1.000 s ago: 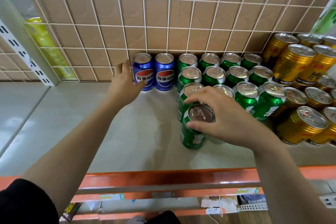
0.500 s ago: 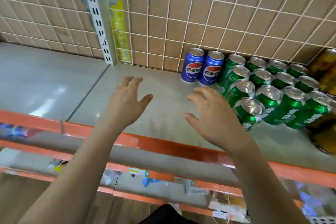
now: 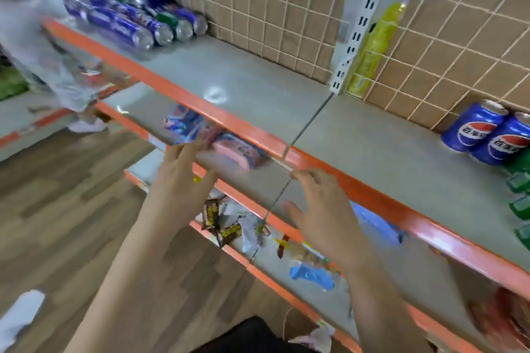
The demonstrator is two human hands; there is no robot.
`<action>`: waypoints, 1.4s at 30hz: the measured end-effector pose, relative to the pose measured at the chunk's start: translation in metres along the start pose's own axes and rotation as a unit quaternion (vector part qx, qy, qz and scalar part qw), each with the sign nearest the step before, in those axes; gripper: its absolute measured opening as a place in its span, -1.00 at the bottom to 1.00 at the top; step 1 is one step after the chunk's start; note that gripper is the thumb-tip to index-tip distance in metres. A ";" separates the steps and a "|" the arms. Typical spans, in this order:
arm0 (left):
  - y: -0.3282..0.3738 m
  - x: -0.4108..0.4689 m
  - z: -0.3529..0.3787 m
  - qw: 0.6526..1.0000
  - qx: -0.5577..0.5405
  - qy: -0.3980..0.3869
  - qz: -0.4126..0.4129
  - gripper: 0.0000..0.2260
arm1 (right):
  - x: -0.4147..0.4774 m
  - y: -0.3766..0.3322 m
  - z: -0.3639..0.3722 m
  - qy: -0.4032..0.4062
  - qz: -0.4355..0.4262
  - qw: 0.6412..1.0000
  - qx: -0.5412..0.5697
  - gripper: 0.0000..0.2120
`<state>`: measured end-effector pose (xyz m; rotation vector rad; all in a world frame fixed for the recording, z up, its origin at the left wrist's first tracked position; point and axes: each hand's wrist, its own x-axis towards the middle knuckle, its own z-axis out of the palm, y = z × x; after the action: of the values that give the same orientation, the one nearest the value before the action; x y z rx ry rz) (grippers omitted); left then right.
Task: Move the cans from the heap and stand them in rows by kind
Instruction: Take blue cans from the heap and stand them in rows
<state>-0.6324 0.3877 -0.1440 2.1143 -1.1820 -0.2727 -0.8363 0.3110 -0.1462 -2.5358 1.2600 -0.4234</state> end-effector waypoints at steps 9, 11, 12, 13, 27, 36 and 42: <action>-0.107 -0.048 -0.070 0.983 -0.006 0.061 -0.171 -0.58 | 0.045 -0.115 0.060 -0.175 -0.135 0.973 0.061 -0.47; -0.119 -0.048 -0.076 0.977 -0.014 0.064 -0.202 -0.59 | 0.059 -0.132 0.076 -0.213 -0.160 0.962 0.056 -0.43; -0.129 -0.046 -0.078 0.974 -0.013 0.058 -0.218 -0.57 | 0.066 -0.140 0.083 -0.231 -0.166 0.957 0.051 -0.42; -0.136 -0.042 -0.083 0.972 -0.014 0.046 -0.230 -0.57 | 0.076 -0.147 0.090 -0.249 -0.168 0.952 0.051 -0.43; -0.263 0.153 -0.149 0.935 0.097 -0.108 -0.323 -0.52 | 0.349 -0.265 0.175 -0.254 -0.259 0.923 0.127 -0.46; -0.326 0.242 -0.211 0.946 0.068 0.015 -0.317 -0.55 | 0.448 -0.311 0.209 -0.231 -0.274 0.930 0.085 -0.51; -0.362 0.317 -0.245 0.965 0.069 0.040 -0.250 -0.54 | 0.498 -0.344 0.222 -0.178 -0.239 0.950 0.090 -0.52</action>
<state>-0.0930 0.3696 -0.1547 2.5018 -0.6177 -0.3321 -0.2161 0.1361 -0.1545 -2.5861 0.4525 -0.1491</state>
